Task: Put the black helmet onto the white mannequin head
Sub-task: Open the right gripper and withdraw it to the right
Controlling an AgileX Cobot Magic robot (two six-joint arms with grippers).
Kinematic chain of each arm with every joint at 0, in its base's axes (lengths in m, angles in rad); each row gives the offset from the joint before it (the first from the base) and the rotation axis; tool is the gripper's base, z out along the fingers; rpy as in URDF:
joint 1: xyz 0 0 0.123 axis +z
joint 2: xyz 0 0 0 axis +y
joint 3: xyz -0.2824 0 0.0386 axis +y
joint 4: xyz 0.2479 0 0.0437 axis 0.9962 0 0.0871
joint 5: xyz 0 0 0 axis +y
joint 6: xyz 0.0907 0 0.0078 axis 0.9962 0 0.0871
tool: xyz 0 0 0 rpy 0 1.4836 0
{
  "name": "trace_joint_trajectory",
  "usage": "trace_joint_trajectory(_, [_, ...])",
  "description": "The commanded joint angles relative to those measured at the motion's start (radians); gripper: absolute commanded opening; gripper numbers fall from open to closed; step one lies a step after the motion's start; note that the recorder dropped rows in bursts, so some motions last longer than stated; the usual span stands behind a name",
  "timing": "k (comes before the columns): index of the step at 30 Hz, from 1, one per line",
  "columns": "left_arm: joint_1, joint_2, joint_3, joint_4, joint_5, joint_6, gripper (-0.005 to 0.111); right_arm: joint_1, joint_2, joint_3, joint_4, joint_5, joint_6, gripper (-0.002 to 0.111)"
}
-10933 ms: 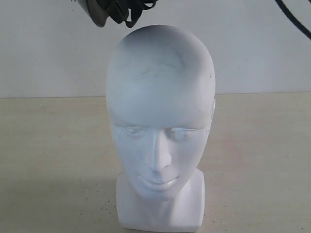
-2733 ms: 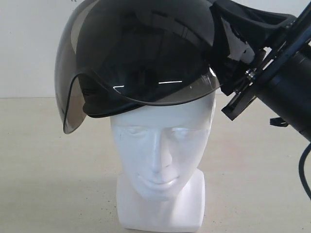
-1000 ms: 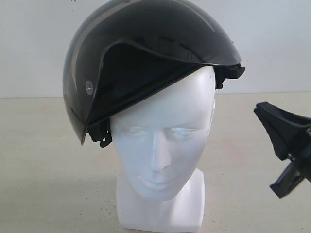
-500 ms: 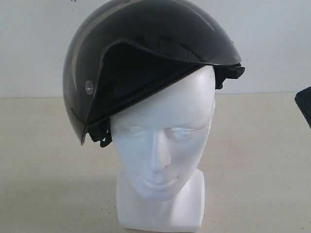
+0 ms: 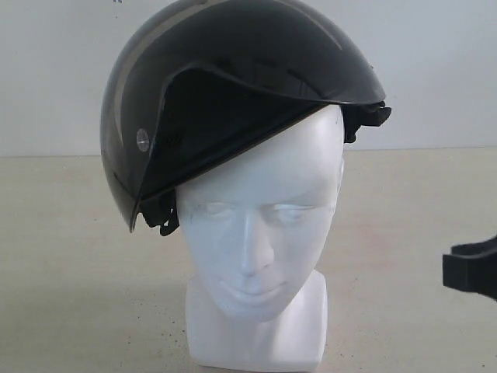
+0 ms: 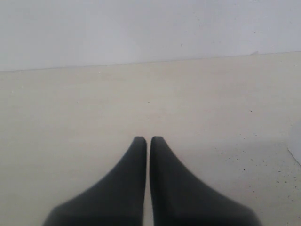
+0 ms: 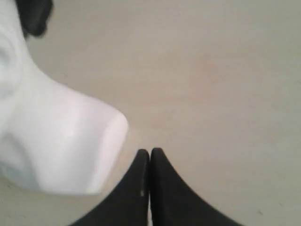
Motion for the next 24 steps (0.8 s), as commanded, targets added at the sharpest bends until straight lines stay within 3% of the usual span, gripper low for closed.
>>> trace_joint_trajectory(1, [-0.006, -0.004, 0.003, 0.001, 0.001, 0.001, 0.004, -0.001, 0.002, -0.124, -0.007, 0.396, -0.188, 0.000])
trace_joint_trajectory(5, [-0.006, -0.004, 0.003, 0.001, 0.001, 0.001, 0.004, -0.001, 0.002, -0.220, 0.010, 0.678, -0.298, 0.000])
trace_joint_trajectory(8, [-0.006, -0.004, 0.003, 0.001, 0.001, 0.001, 0.004, -0.001, 0.004, -0.275, 0.148, 0.887, -0.443, 0.000])
trace_joint_trajectory(12, [-0.006, -0.004, 0.003, 0.001, 0.001, 0.001, 0.004, -0.002, 0.005, -0.278, 0.268, 0.860, -0.515, 0.000])
trace_joint_trajectory(19, [-0.006, -0.004, 0.003, 0.001, 0.001, 0.001, 0.004, -0.004, 0.038, -0.280, 0.318, 0.694, -0.503, 0.000])
trace_joint_trajectory(24, [-0.006, -0.004, 0.003, 0.001, 0.001, 0.001, 0.004, -0.002, 0.038, -0.280, 0.528, 0.632, -0.551, 0.000])
